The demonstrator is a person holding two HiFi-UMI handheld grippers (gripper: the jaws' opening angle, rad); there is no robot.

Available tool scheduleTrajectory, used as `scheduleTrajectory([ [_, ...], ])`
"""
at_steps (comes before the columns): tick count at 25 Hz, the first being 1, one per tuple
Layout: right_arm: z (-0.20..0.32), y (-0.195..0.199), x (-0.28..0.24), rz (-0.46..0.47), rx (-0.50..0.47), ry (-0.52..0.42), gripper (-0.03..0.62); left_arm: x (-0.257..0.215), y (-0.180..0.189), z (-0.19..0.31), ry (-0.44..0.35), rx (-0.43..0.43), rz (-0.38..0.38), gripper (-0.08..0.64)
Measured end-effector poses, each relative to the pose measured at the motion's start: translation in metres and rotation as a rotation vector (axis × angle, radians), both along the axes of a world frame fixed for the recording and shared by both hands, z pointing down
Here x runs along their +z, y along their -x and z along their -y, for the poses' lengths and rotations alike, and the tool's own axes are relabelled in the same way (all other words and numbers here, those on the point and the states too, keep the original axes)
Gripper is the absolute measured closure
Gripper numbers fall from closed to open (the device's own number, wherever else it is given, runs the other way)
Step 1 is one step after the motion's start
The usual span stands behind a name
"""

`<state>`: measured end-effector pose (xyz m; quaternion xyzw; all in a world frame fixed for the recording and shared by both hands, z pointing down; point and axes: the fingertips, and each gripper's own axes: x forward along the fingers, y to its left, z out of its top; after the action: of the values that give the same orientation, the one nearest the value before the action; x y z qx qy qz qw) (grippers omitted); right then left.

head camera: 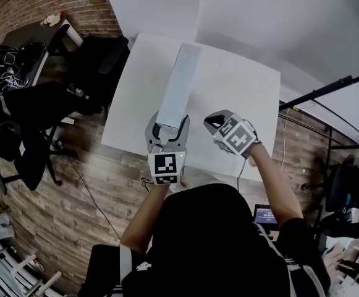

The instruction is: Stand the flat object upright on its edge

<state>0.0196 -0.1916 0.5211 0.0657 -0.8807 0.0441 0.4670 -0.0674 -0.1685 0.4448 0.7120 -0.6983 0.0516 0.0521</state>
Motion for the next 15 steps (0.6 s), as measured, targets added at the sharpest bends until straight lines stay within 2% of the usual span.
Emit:
scheduleTrajectory([
  [8,0.013,-0.024,0.008,-0.002,0.057,0.02,0.551,0.002,0.0,0.037,0.009,-0.018,-0.015,0.262],
  [15,0.019,-0.04,0.011,-0.002,0.103,0.051,0.551,0.002,-0.007,0.067,0.009,-0.005,0.016,0.262],
])
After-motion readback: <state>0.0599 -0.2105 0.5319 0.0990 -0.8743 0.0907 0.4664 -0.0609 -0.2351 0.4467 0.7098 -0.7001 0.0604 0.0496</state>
